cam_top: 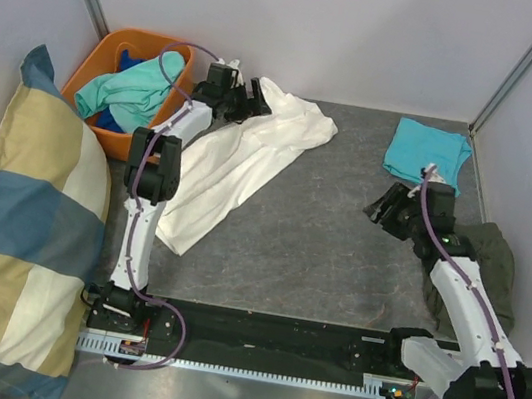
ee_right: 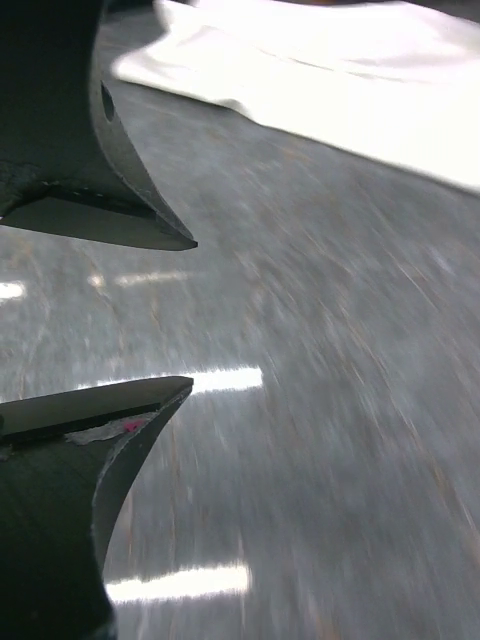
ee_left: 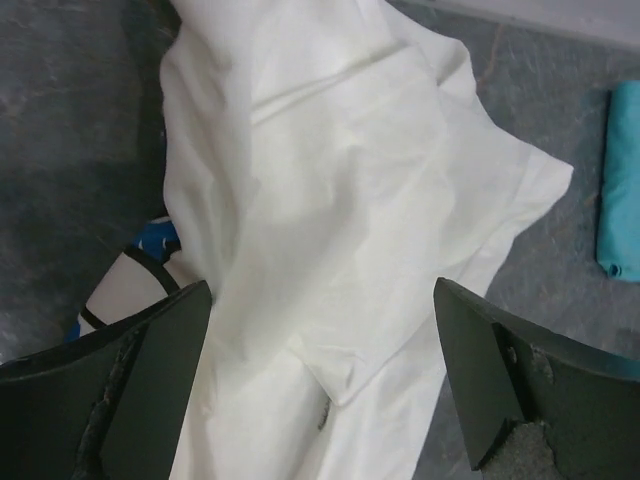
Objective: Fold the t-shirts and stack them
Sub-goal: Fold the tshirt
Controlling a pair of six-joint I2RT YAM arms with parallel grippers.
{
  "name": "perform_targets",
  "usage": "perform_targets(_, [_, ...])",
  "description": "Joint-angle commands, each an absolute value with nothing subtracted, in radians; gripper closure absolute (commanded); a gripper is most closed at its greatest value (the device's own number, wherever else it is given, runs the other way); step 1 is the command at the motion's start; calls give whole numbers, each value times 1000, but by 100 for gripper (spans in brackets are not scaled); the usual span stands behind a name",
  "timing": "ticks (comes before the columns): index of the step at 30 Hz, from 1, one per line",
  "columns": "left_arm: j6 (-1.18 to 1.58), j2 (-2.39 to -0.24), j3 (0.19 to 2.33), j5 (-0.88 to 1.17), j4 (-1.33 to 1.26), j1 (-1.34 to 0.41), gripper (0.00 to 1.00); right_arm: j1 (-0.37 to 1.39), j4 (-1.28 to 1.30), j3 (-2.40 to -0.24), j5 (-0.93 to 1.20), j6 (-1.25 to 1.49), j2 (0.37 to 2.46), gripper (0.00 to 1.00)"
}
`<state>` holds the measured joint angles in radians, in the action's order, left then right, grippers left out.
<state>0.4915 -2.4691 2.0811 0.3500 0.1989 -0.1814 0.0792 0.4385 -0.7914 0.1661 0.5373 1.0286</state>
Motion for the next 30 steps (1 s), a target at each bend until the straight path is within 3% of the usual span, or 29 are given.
perform_targets(1, [339,-2177,1932,310,189,-235,0,283,271,-733,141,658,1081,39])
perform_targets(9, [146,-1821,1640,-35,279,-259,0,730,-53,-732,-80,905,1400,39])
perform_targets(14, [81,-1662,1572,-123,331,-255,0,948,-190,-874,-158,1047,1676,39])
perform_targets(30, [67,-1502,1473,-68,365,-213,0,1031,-285,-1204,-252,1189,2108,39])
